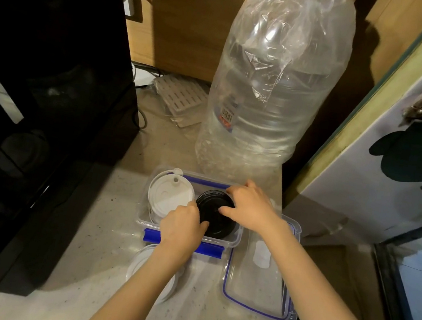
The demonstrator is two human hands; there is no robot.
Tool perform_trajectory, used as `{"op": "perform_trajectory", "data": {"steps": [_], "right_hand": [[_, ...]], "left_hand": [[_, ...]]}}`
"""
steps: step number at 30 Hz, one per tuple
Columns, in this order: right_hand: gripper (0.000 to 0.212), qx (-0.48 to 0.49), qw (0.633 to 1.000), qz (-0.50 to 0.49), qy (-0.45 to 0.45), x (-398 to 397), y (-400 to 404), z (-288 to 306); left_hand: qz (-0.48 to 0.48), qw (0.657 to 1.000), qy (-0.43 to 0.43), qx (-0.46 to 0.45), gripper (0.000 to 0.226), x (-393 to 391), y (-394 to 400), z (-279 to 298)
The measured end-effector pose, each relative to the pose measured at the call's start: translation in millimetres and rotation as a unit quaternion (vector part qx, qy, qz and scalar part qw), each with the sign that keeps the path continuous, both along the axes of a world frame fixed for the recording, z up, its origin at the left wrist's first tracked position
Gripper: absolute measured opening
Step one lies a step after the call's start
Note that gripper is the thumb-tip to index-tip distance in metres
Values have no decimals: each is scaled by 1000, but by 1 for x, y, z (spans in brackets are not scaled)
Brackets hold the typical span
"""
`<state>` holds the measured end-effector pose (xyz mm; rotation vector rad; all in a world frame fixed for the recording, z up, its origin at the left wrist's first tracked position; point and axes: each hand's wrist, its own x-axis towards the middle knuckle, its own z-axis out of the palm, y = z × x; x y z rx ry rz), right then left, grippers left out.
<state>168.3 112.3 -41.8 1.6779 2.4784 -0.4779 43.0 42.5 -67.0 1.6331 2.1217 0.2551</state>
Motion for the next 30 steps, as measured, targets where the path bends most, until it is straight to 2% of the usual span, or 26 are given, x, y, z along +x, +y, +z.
{"op": "perform_trajectory", "data": {"steps": [4,9,15,17,22,30], "right_hand": [[36,-51,997,47,-32,-5,6,6],[32,-85,990,78,-79,-15,10,9],[32,-100,995,21,8,-11,18,9],[33,-107,994,11,13,-11,18,10],[28,-109,993,22,-46,-21,13,10],[30,-120,988,11,-95,-30,11,9]], "left_hand": [[-7,999,-21,-27,32,0,2,0],[5,999,-43,-10,28,1,3,4],[35,993,-104,49,22,3,3,6],[37,991,-115,51,24,4,2,5],[1,998,-67,6,29,10,3,0],[-18,999,-40,6,29,8,7,-4]]}}
